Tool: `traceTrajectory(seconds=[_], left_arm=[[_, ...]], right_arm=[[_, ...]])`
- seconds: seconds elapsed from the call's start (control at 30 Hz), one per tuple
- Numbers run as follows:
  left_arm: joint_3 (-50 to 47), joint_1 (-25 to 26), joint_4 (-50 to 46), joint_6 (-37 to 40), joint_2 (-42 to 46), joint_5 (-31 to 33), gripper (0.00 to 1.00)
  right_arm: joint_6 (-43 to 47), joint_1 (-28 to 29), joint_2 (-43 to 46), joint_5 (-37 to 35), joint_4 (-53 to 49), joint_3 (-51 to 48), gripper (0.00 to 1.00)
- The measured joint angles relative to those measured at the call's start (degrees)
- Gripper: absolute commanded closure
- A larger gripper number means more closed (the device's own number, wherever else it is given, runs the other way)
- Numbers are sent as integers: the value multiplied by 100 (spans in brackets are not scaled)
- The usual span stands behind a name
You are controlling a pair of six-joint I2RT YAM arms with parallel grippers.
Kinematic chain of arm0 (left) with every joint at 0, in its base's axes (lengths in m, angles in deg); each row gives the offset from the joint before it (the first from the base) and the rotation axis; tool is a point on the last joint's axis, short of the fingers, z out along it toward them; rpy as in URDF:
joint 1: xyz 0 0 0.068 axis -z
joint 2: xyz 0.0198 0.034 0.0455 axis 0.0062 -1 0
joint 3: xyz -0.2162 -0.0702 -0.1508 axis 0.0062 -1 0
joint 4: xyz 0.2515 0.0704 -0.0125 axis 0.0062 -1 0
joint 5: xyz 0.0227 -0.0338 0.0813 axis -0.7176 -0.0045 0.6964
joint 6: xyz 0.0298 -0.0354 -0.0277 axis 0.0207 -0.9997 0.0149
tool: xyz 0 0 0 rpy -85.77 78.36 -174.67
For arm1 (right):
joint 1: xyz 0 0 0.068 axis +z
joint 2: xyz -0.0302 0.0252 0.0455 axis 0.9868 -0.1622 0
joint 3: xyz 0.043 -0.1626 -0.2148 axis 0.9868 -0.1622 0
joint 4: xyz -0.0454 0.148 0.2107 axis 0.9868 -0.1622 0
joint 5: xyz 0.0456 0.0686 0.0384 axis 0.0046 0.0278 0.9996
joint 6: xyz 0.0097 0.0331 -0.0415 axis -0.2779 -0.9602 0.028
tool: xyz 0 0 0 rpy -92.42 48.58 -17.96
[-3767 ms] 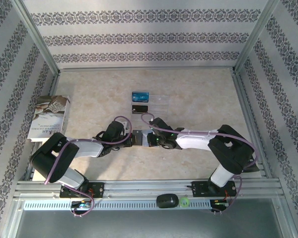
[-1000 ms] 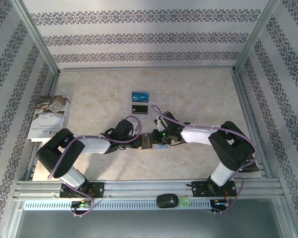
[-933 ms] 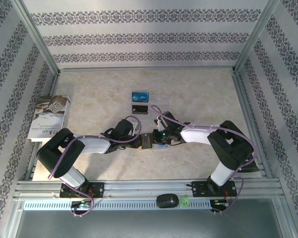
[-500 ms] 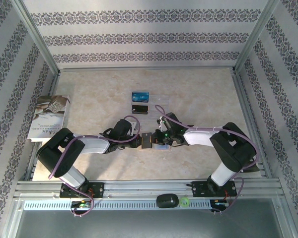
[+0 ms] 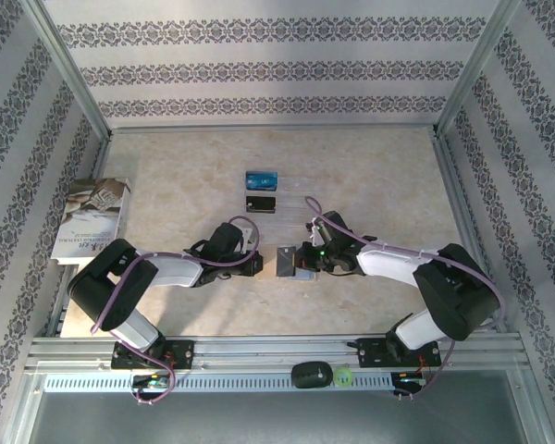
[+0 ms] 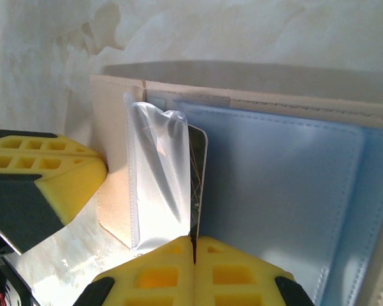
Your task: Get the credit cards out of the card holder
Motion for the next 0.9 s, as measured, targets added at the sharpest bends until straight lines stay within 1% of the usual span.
traceTrajectory(seconds=[0.17, 0.27, 0.33, 0.4, 0.5, 0.6, 0.73, 0.8, 0.9], left_arm=[[-33, -61, 0, 0, 26, -85, 100], [-52, -74, -2, 0, 39, -96, 100], [-90, -79, -2, -2, 76, -85, 100], [-107, -81, 4, -2, 94, -87, 100], [-122, -83, 33, -22, 94, -96, 100], [-133, -103, 39, -26, 98, -118, 100], [-188, -114, -44, -42, 214, -96, 84], [-197, -116, -151, -50, 313, -83, 81], [-234, -192, -439, -46, 605, -44, 77]], right_arm=[[105, 24, -28, -66, -208, 68, 100], [212, 72, 15, -361, -492, 175, 100], [304, 46, 168, -686, -822, 210, 100], [328, 15, 299, -826, -1012, 210, 100], [330, 35, 282, -820, -957, 208, 100], [341, 251, 118, -841, -916, 210, 100], [487, 417, 103, -892, -1093, 326, 99], [577, 417, 129, -911, -1139, 450, 92], [669, 417, 205, -918, -1182, 623, 90]])
